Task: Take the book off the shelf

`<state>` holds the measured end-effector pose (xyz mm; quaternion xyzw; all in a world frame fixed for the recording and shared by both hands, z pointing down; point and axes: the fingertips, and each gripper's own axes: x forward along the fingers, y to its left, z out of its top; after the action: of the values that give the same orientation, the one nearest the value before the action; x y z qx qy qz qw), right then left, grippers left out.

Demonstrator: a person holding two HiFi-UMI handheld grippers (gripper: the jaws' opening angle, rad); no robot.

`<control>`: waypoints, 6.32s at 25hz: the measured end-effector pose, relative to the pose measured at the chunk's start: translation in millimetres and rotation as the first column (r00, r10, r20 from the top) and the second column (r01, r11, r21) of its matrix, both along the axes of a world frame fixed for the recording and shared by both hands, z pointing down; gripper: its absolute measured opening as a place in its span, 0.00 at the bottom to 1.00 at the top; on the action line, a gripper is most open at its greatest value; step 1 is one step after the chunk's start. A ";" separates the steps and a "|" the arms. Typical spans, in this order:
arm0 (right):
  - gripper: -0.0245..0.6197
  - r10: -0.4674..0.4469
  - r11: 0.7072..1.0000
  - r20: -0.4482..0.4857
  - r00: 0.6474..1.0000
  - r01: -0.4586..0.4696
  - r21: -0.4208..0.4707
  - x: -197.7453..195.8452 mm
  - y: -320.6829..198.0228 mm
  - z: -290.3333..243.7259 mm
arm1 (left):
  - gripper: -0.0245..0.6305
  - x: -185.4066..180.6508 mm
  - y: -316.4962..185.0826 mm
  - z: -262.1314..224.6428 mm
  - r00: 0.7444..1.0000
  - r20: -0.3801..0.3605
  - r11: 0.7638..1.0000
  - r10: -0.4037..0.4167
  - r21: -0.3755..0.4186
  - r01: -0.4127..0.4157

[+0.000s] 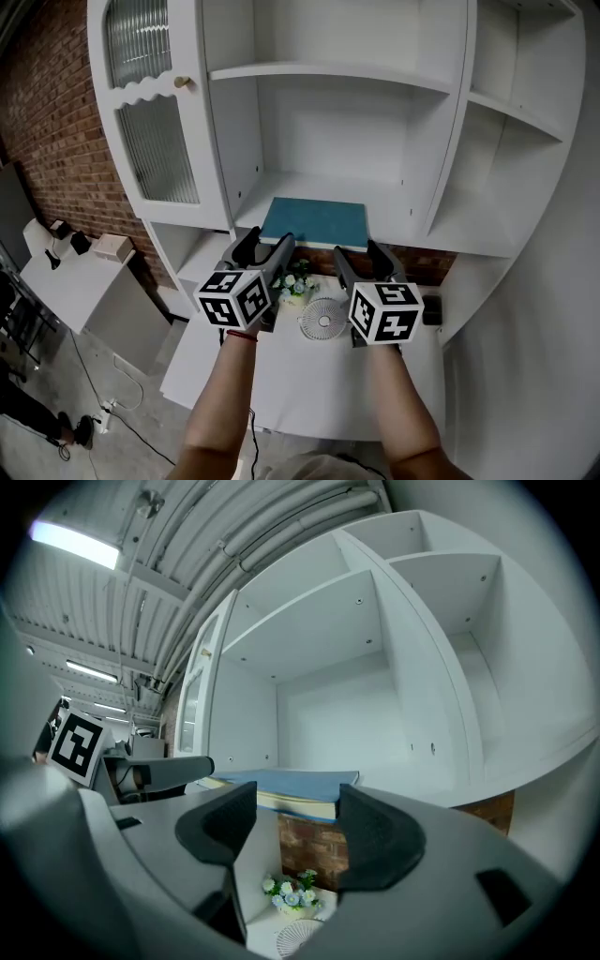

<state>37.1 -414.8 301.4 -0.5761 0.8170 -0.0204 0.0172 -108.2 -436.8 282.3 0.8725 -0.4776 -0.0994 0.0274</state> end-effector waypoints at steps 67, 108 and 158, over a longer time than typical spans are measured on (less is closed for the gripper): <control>0.46 -0.056 0.995 -0.109 0.992 0.065 0.076 10.1 27.5 -6.8 | 0.49 -11.7 23.2 5.7 0.997 -0.083 1.000 -0.006 0.003 0.006; 0.46 0.127 0.954 -0.976 0.178 0.249 0.169 -73.4 -14.8 24.9 | 0.05 -6.7 49.4 69.4 0.907 -0.406 0.962 0.114 -0.182 -0.202; 0.12 0.299 0.893 -0.878 0.374 0.214 0.395 -73.7 0.2 -11.2 | 0.05 14.4 62.6 76.9 0.924 -0.344 0.954 0.167 -0.180 -0.239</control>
<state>-36.6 -414.6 290.2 -0.4881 0.6496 0.4935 -0.3101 -93.7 -374.2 359.3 0.8807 -0.3811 -0.1851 0.2119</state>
